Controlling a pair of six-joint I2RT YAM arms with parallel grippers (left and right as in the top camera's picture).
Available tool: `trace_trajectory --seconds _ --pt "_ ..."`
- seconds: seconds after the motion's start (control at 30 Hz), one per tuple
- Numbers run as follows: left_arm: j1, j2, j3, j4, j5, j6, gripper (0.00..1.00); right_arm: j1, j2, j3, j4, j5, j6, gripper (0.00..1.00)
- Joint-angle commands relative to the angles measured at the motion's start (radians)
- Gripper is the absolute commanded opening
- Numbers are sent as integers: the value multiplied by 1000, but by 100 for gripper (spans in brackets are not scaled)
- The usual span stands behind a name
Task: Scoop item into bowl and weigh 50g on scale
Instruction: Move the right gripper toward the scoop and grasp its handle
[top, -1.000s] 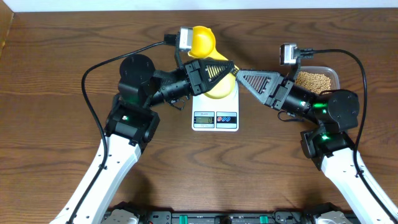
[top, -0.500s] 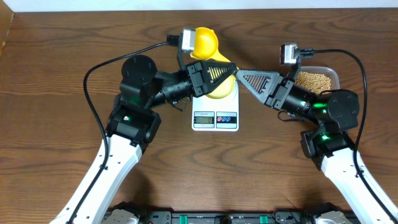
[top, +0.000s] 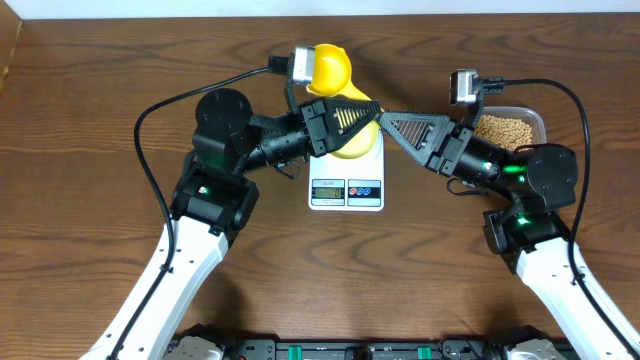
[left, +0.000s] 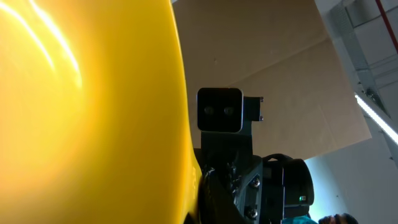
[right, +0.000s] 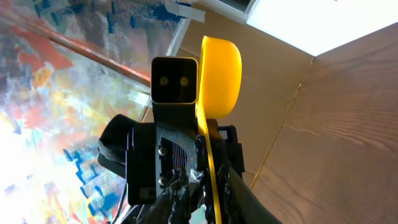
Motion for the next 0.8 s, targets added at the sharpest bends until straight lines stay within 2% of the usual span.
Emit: trace_trajectory --seconds 0.0,0.27,0.33,0.4,0.63,0.67,0.77 --pt "-3 3 6 5 23 25 7 -2 -1 13 3 -6 13 13" --pt "-3 3 6 5 35 25 7 -2 -1 13 3 -6 11 11" --pt "-3 3 6 5 34 25 7 -2 -1 13 3 -6 9 4" --pt "-3 3 6 5 35 25 7 -2 -1 13 3 -6 -2 1" --pt "-3 3 6 5 35 25 7 -2 -1 13 3 -6 -25 1" --pt "-3 3 6 3 35 25 10 -2 -1 13 3 -6 -25 1" --pt "-3 3 6 2 35 25 52 -2 -1 13 3 -5 -38 1"
